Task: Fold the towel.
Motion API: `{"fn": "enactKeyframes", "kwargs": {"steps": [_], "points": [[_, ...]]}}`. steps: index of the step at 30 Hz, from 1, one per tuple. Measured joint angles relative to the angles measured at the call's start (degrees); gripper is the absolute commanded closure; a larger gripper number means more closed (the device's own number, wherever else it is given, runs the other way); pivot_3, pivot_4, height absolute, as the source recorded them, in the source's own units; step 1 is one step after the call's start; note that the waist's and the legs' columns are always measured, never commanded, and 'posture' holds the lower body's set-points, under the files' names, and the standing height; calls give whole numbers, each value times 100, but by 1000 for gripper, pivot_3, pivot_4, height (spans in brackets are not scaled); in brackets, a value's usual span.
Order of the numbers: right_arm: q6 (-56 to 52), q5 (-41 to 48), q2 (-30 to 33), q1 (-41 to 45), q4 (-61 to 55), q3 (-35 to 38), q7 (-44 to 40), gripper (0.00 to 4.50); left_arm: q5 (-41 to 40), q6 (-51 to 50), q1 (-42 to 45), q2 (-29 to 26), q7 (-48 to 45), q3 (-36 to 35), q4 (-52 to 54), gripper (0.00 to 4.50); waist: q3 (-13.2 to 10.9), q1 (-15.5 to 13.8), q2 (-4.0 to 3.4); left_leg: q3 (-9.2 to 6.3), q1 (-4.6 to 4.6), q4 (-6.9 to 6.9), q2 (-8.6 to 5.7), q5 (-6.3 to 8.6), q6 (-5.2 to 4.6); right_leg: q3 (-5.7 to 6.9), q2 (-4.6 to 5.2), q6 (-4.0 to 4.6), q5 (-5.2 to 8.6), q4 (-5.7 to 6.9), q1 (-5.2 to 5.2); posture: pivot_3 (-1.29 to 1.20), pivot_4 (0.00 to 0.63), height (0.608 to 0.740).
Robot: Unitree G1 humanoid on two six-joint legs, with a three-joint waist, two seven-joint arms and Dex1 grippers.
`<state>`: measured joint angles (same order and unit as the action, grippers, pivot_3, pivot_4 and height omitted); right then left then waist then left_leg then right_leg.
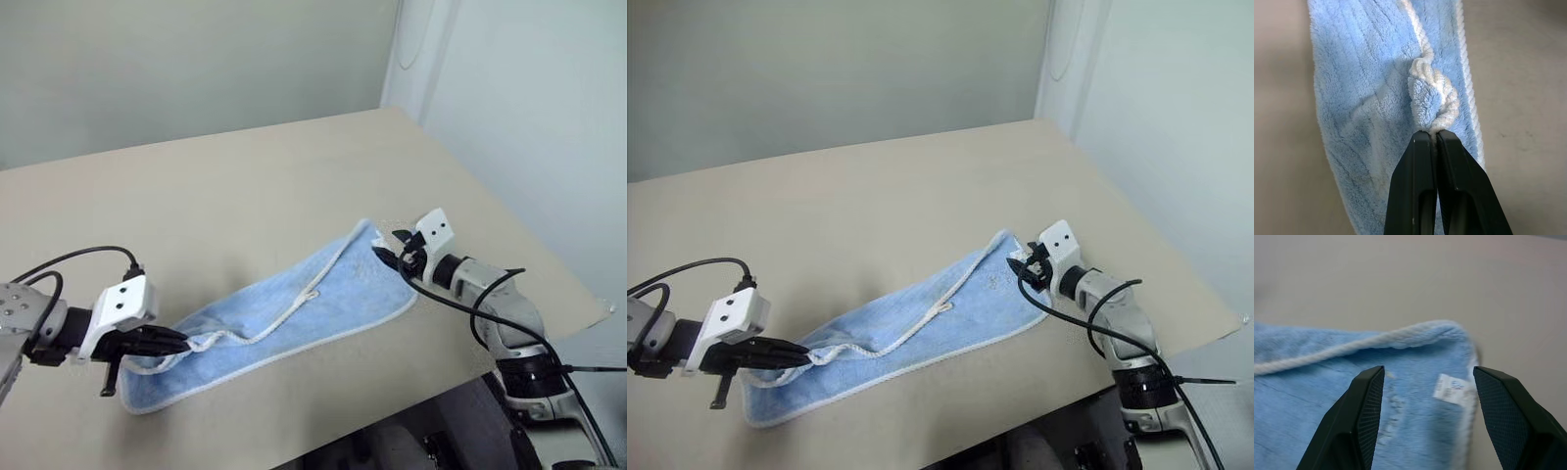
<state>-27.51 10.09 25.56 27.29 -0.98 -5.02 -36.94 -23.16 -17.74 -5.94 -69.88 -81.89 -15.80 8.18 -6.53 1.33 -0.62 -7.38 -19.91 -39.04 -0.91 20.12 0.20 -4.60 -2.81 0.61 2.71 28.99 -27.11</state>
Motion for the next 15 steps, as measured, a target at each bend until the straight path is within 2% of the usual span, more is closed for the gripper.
{"fn": "enactKeyframes", "kwargs": {"steps": [1,3,9,15], "points": [[125,-24,105,156,207,-88,-236,524,17,19,42,0,1,1,-60,4500,0,0,1,0,0,0,0,0,0,0,0,0,0,2,-1,0,150,740],[395,-91,256,458,664,-258,-605,26,90,65,154,0,18,2,-185,4500,1,0,2,0,-2,2,0,0,-1,0,0,1,-1,2,-6,0,150,740],[1313,-322,267,1622,2792,-454,-1395,26,364,379,344,0,74,84,-525,4500,3,2,5,-1,-4,3,0,-19,-32,0,0,14,-9,4,-12,0,150,740],[2502,-809,27,2577,4675,-620,-1692,26,596,772,280,-40,-62,118,-787,4500,6,3,9,-2,1,11,1,-21,-33,4,0,50,-36,17,-21,0,150,740]]}}
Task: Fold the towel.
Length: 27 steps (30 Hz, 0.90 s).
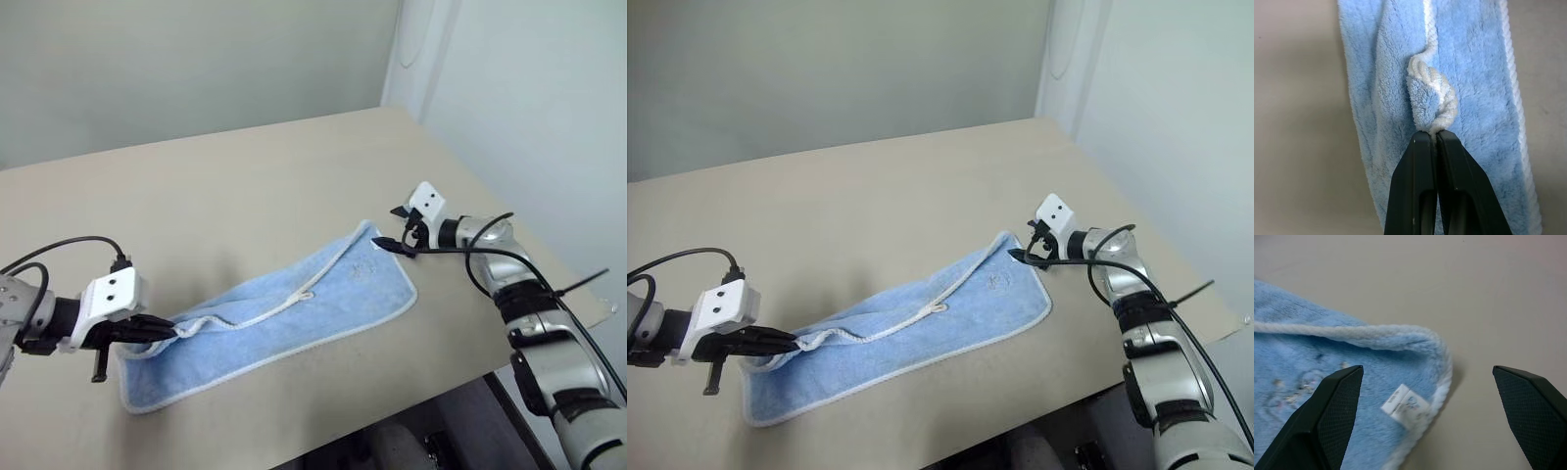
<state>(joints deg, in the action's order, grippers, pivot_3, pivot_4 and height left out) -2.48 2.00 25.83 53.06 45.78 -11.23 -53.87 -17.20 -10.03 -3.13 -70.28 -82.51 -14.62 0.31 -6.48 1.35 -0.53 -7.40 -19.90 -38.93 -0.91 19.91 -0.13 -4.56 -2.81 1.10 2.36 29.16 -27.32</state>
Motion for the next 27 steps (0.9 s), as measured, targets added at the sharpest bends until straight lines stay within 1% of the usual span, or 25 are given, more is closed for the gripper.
{"fn": "enactKeyframes", "kwargs": {"steps": [6,10,16,22,24,26,27], "points": [[1013,-457,-163,588,1347,-109,-75,26,146,260,-78,-73,-115,4,-192,4500,-1,-1,-1,-2,1,0,0,0,0,4,0,16,-13,0,3,0,150,740],[1473,-736,-346,805,1893,-153,-81,26,163,286,-79,-73,-112,4,-270,4500,-3,0,1,-3,1,0,0,1,1,4,0,17,-14,-2,2,0,150,740],[2163,-1166,-437,854,2255,-343,-81,26,235,297,-135,-72,-90,4,-268,4500,-4,1,-1,-3,2,0,1,1,1,7,0,22,-22,-2,3,0,150,740],[2763,-1465,-448,874,2395,-376,25,26,274,302,-203,-72,-79,-4,-255,4500,-4,2,1,-3,4,0,2,2,2,7,0,34,-30,-3,5,0,150,740],[2894,-1533,-448,907,2431,-377,92,392,275,314,-203,-72,-71,-4,-255,4500,-5,2,0,-3,4,0,2,2,3,7,0,33,-29,-4,5,0,150,740],[3017,-1605,-447,937,2451,-379,156,905,278,336,-203,-72,-66,-4,-255,4500,-5,2,0,-3,5,1,2,2,3,8,0,23,-23,-4,5,0,150,740],[3064,-1649,-446,944,2461,-384,179,1237,280,339,-203,-72,-64,-4,-255,4500,-6,3,0,-3,5,1,3,2,3,8,0,22,-23,-4,5,0,150,740]]}}
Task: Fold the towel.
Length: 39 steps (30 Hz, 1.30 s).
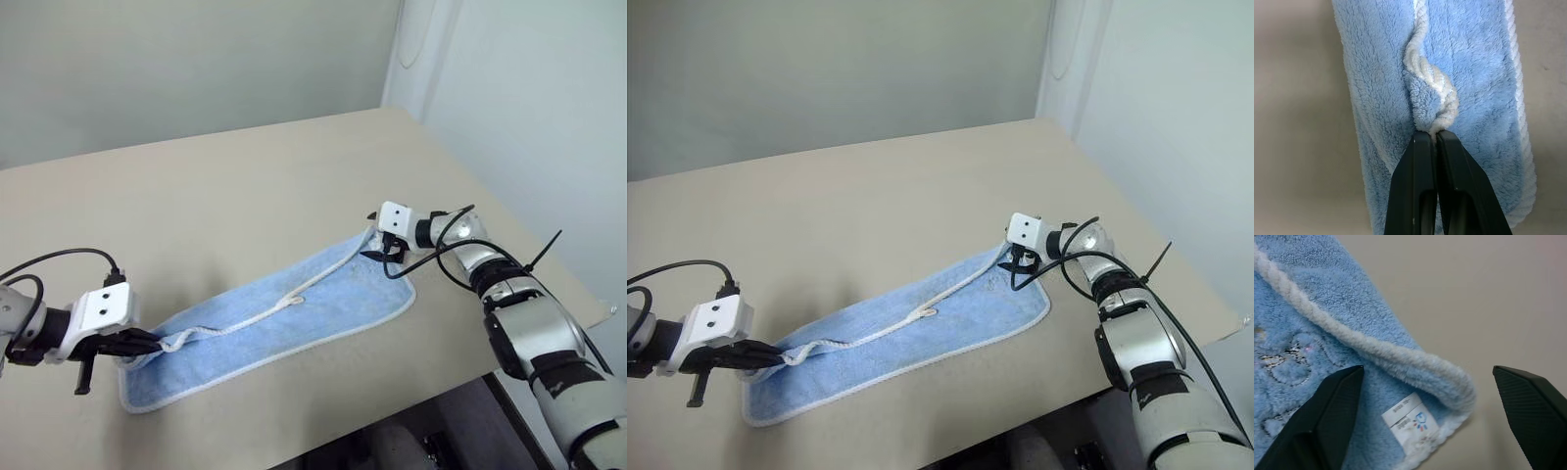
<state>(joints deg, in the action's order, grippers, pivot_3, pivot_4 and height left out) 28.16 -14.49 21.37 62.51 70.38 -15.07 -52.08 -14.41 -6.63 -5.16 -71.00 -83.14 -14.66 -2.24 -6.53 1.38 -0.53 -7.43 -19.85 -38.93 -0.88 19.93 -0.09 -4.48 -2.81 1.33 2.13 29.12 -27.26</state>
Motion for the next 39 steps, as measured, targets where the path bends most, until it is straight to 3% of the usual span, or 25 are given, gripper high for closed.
{"fn": "enactKeyframes", "kwargs": {"steps": [7,10,15,25,39], "points": [[203,-144,65,7,66,-11,35,3676,15,40,25,1,63,1,-17,4500,-1,0,2,0,0,0,1,0,0,1,0,-1,-1,0,1,0,150,740],[285,-149,139,6,65,-10,16,4449,28,61,56,4,81,11,-26,4500,0,0,2,0,0,0,1,0,0,1,0,-1,-1,0,2,0,150,740],[433,-138,285,-40,-1,8,-99,4449,85,174,276,51,150,84,-161,4500,0,-5,3,0,0,0,2,0,0,1,0,0,-1,0,3,0,150,740],[20,550,756,-316,-956,581,-473,4449,-190,-404,1593,618,896,24,-1051,4500,10,-15,23,0,9,-1,1,-12,8,1,1,15,-13,2,15,0,150,740],[-249,413,980,50,-908,581,378,4449,259,157,3850,1435,2029,450,-2811,4500,-16,-40,34,1,17,-3,0,-27,4,1,1,-21,-56,-12,25,0,150,740]]}}
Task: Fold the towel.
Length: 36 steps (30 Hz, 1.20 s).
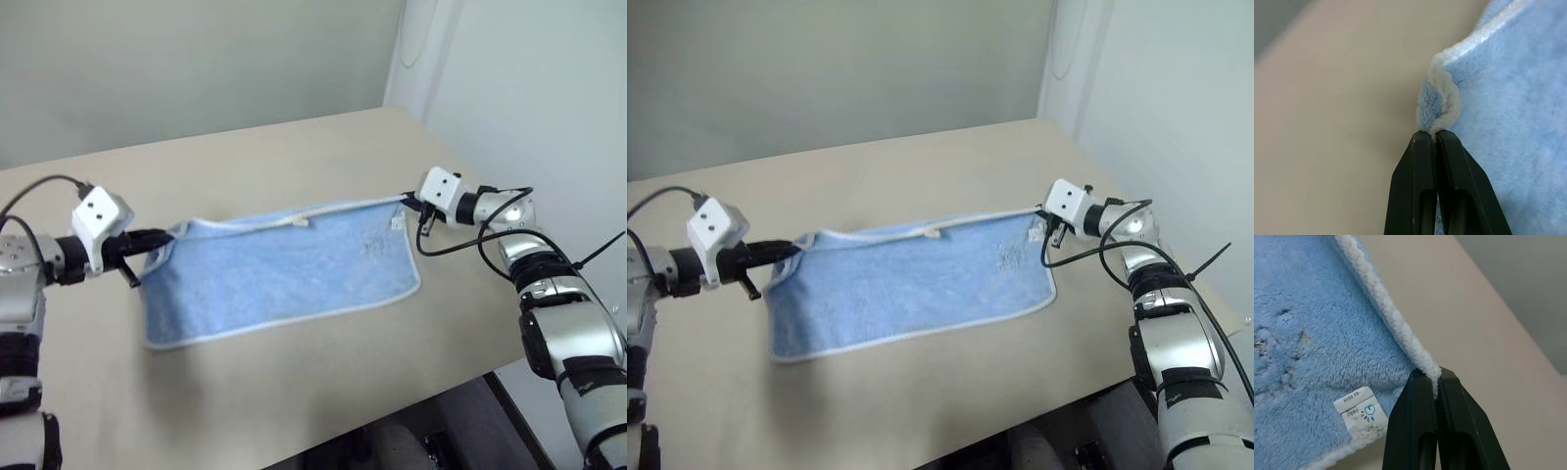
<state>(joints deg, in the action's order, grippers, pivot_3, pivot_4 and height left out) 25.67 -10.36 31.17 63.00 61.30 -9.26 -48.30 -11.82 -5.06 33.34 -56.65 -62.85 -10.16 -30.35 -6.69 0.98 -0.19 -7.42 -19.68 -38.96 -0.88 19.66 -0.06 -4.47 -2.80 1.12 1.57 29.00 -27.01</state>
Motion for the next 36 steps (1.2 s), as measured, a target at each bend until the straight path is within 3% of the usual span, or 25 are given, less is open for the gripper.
{"fn": "enactKeyframes", "kwargs": {"steps": [8,13,17,20,27,31,36], "points": [[-8,102,292,703,37,175,151,4449,-139,92,1671,152,516,-76,-982,4500,-6,-28,-3,0,2,2,-1,-3,-5,-1,0,-15,-11,-15,9,0,150,740],[-224,569,546,857,-564,465,-282,4449,-563,-157,1764,87,372,-378,-956,4500,-10,-11,-8,2,2,11,-4,-4,-5,-1,0,-18,-10,-21,8,0,150,740],[-1007,1316,752,284,-2071,735,-959,4449,-1270,-1090,882,-252,-139,-902,-282,4500,-7,27,-2,3,22,28,-4,-7,0,-1,0,-16,-5,-24,21,0,150,740],[-2168,2008,932,-837,-3709,834,-1407,4449,-1756,-1774,-454,-532,-616,-1466,546,4500,-9,40,-4,7,60,36,-6,-6,4,-5,0,-29,33,-13,49,0,150,740],[-4667,3518,1758,-3638,-7087,854,-2087,4449,-2066,-2597,-2783,-801,-1261,-2399,1498,4500,-31,-20,15,5,37,29,-4,15,70,-15,-5,-21,154,2,44,0,150,740],[-5416,4129,2124,-4223,-7897,987,-2263,4449,-2073,-2756,-3455,-962,-1579,-2746,1872,4500,-49,9,9,7,-8,10,-6,21,80,-16,-9,-23,268,-3,41,0,150,740],[-5963,4692,2306,-4411,-8205,1195,-2370,4449,-2001,-2765,-3870,-1043,-1840,-2809,1900,4500,-62,36,3,10,-31,-33,-6,15,69,-17,-10,-27,271,-5,31,0,150,740]]}}
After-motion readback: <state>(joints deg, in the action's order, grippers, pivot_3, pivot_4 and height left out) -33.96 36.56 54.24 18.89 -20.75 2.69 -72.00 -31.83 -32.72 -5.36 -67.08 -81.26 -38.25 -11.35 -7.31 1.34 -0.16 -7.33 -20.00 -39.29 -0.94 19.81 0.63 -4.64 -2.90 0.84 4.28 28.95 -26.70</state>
